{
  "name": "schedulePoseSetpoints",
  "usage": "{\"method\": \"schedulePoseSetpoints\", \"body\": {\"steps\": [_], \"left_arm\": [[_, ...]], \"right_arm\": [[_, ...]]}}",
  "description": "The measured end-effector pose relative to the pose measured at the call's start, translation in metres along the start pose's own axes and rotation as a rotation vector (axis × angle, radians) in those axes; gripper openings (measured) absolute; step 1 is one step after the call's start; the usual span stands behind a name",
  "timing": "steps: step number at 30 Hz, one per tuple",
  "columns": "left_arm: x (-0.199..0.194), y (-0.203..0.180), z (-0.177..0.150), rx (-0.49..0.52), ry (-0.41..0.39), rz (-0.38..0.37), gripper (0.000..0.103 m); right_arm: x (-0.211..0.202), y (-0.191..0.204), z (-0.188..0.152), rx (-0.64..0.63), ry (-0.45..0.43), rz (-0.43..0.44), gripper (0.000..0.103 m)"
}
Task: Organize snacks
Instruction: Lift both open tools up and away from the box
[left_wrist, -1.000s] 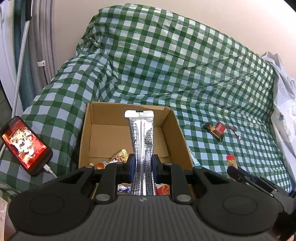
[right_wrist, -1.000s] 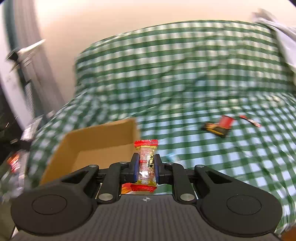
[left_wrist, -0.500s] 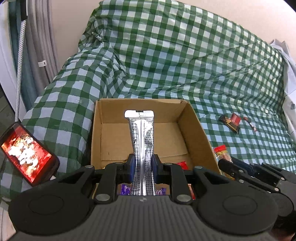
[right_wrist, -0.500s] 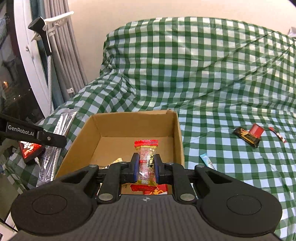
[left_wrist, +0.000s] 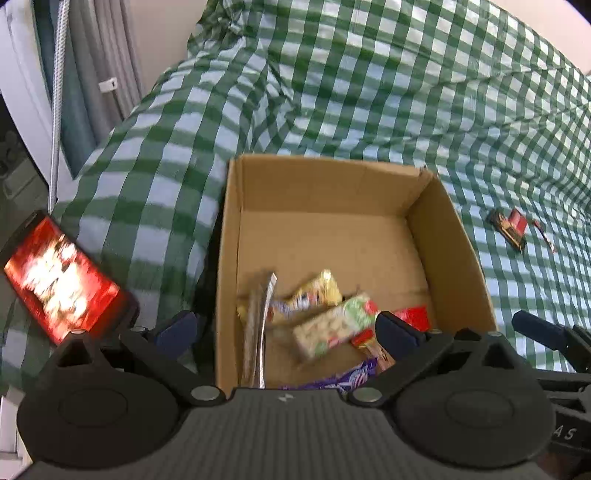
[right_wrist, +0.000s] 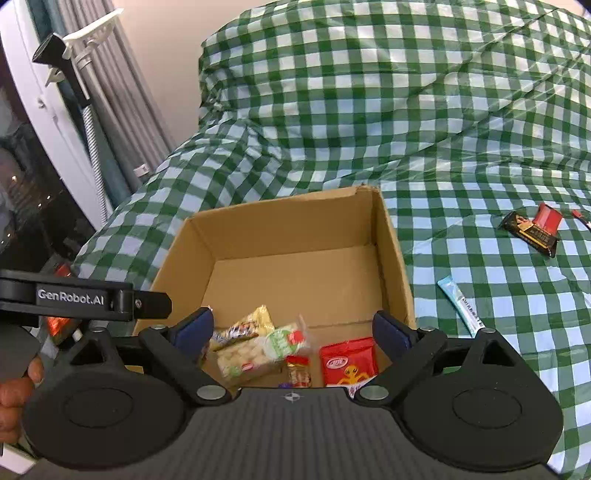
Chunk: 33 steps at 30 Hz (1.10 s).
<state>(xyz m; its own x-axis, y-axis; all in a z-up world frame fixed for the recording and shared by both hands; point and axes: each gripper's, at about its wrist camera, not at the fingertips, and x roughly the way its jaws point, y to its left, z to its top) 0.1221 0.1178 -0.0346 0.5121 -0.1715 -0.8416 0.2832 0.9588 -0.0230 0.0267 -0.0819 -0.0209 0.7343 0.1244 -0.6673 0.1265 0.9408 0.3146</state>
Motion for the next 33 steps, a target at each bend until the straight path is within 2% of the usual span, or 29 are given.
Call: {"method": "schedulePoseSetpoints", "body": {"steps": [4,6,9,11,13,17,20,25,33], "left_arm": [[-0.024,0.002,-0.030,-0.001,0.006,-0.008,0.103],[-0.039,0.000,-0.048,0.005,-0.008,-0.003,0.103],[-0.065,-0.001,-0.074,0.015,-0.058,0.015,0.103],[-0.081,-0.001,-0.084,0.030,-0.091,0.011,0.103],[-0.095,-0.004,-0.091,0.051,-0.127,0.009,0.103],[-0.119,-0.009,-0.102,0.059,-0.188,0.024,0.103],[-0.131,-0.010,-0.109,0.048,-0.187,-0.013,0.103],[-0.147,-0.017,-0.120,0.054,-0.211,-0.022,0.103],[-0.165,-0.017,-0.126,0.055,-0.250,0.000,0.103]], "right_arm": [[-0.024,0.010,-0.022,0.008,0.029,-0.030,0.097],[-0.042,0.016,-0.036,0.019,0.015,-0.055,0.097],[-0.074,0.029,-0.057,0.013,-0.053,-0.098,0.098],[-0.097,0.041,-0.068,-0.003,-0.132,-0.116,0.103],[-0.113,0.051,-0.073,-0.028,-0.186,-0.102,0.102],[-0.131,0.061,-0.081,-0.049,-0.209,-0.063,0.103],[-0.141,0.061,-0.087,-0.039,-0.208,-0.065,0.103],[-0.159,0.063,-0.095,-0.044,-0.240,-0.082,0.103],[-0.177,0.060,-0.102,-0.026,-0.282,-0.092,0.103]]}}
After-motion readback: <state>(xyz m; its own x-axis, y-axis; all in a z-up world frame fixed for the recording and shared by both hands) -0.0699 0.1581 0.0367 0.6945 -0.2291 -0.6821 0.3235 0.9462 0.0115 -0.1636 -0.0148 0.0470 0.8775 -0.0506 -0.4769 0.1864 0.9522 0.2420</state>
